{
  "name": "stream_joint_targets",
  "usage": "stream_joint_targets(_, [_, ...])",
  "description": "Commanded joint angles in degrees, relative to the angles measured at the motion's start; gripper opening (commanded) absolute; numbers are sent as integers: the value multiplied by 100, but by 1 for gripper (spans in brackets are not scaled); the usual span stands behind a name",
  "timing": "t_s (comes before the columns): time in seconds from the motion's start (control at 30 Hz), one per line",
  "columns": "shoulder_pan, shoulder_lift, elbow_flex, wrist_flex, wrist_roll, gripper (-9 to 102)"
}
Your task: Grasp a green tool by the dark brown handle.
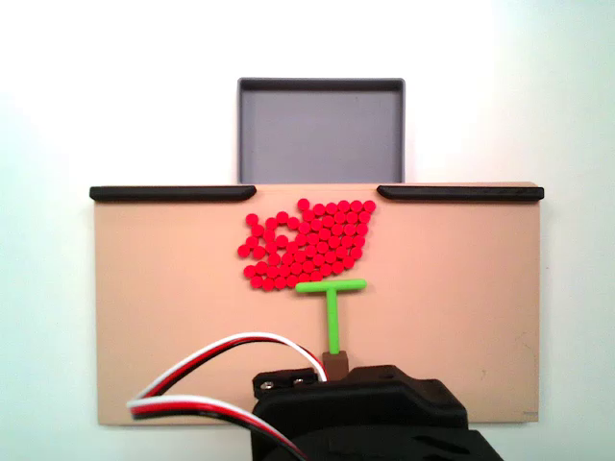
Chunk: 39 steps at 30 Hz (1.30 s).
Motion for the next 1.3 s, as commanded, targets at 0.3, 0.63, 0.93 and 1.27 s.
stream_joint_targets(0.3, [18,659,-123,211,149,0])
stream_joint_targets(0.63, [18,1160,-123,571,70,0])
stream_joint_targets(0.93, [-62,1248,-149,606,105,0])
stream_joint_targets(1.27, [-70,1248,-149,606,0,0])
